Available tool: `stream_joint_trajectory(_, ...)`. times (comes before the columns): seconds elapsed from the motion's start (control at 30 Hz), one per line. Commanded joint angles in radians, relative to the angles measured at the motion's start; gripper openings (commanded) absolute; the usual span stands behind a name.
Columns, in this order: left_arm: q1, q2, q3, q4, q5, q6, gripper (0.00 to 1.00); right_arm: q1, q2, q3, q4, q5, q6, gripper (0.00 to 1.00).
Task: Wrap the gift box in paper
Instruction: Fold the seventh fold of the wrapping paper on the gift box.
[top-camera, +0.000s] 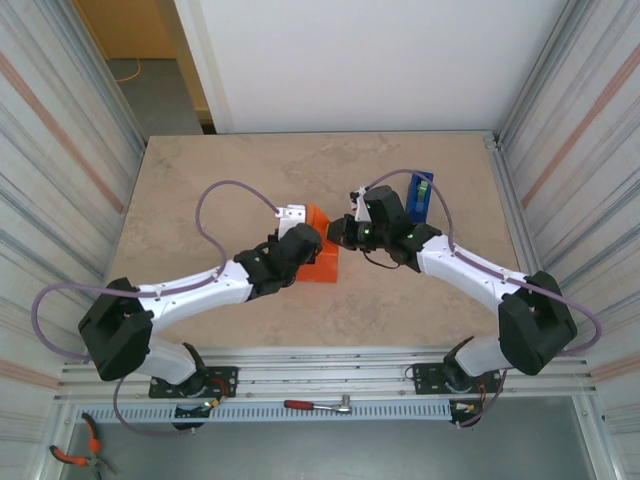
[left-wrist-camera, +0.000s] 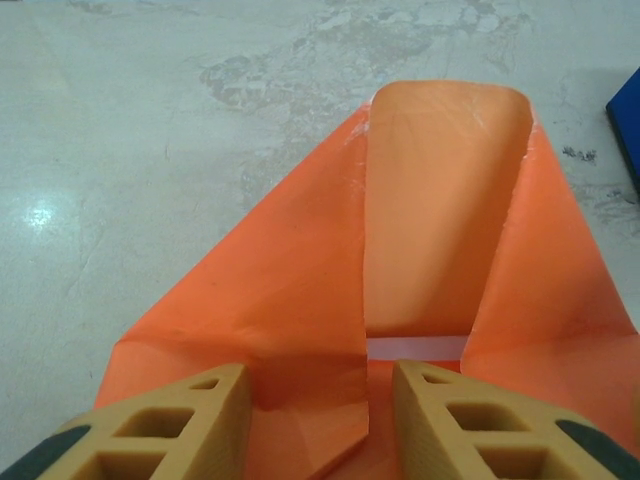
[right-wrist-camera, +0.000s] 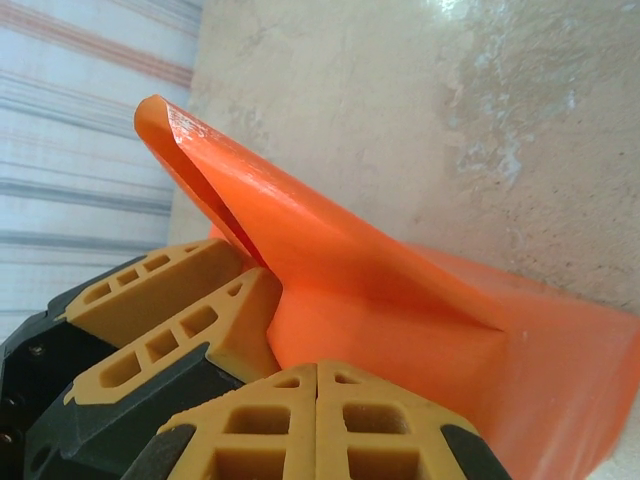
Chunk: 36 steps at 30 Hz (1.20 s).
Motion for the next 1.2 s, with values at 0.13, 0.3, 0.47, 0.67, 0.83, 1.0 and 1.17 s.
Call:
stream_joint_trajectory(0.13,-0.02,-0.023,-0.007,-0.145,0.246,-0.123,0.48,0.012,0.023,-0.01,0.004,-0.046,-0.047,0.0)
stream_joint_trajectory(0.3,0.003,-0.048,-0.001,-0.129,0.3,-0.18,0.54,0.012,0.028,-0.03,0.008,-0.047,-0.048,0.0)
stream_joint_trajectory(0.47,0.016,-0.055,-0.004,-0.12,0.317,-0.224,0.57,0.016,0.024,-0.046,0.017,-0.044,-0.043,0.0)
stream_joint_trajectory(0.67,0.015,-0.073,-0.037,-0.072,0.311,-0.246,0.57,0.022,0.021,-0.058,0.021,-0.039,-0.041,0.0)
stream_joint_trajectory(0.83,0.016,-0.075,-0.054,-0.054,0.306,-0.24,0.57,0.025,0.02,-0.058,0.024,-0.042,-0.04,0.0)
stream_joint_trajectory(1.0,0.015,-0.038,-0.062,-0.034,0.311,-0.215,0.57,0.026,0.017,-0.059,0.029,-0.043,-0.035,0.0)
stream_joint_trajectory(1.17,-0.005,0.0,-0.077,-0.045,0.261,-0.171,0.54,0.027,0.008,-0.061,0.042,-0.049,-0.016,0.0)
